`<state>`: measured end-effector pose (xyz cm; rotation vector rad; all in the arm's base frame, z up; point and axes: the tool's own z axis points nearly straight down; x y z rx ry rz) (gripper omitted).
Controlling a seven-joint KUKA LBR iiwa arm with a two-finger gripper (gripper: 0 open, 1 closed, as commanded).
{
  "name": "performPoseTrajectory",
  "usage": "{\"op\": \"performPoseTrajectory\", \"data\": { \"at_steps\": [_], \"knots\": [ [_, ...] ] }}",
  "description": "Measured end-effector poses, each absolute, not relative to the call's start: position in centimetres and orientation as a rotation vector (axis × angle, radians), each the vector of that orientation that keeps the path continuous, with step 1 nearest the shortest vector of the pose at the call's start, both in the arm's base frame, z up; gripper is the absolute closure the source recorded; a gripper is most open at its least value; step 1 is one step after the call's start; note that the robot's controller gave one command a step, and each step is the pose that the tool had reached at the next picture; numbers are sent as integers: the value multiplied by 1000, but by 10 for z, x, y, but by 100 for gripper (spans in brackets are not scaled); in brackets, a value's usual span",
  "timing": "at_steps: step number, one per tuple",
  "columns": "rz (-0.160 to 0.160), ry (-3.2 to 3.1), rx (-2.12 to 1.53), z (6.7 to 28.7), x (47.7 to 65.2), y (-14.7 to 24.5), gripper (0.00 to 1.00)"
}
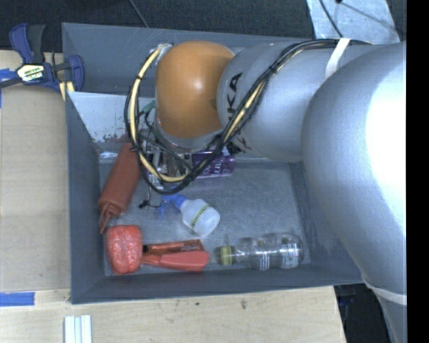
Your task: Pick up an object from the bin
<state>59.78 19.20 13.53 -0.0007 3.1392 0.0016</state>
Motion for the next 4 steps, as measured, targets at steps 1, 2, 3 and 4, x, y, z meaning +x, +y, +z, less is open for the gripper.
{"op": "performPoseTrajectory", "data": {
  "at_steps": [1, 2, 3, 4],
  "knots": [
    [16, 3117, -24, 81, 595, 135, 0],
    [13, 3116, 56, 78, 597, 127, 0],
    [4, 3129, -86, 104, 593, 104, 0],
    [10, 3112, 288, 81, 592, 99, 0]
  ]
}}
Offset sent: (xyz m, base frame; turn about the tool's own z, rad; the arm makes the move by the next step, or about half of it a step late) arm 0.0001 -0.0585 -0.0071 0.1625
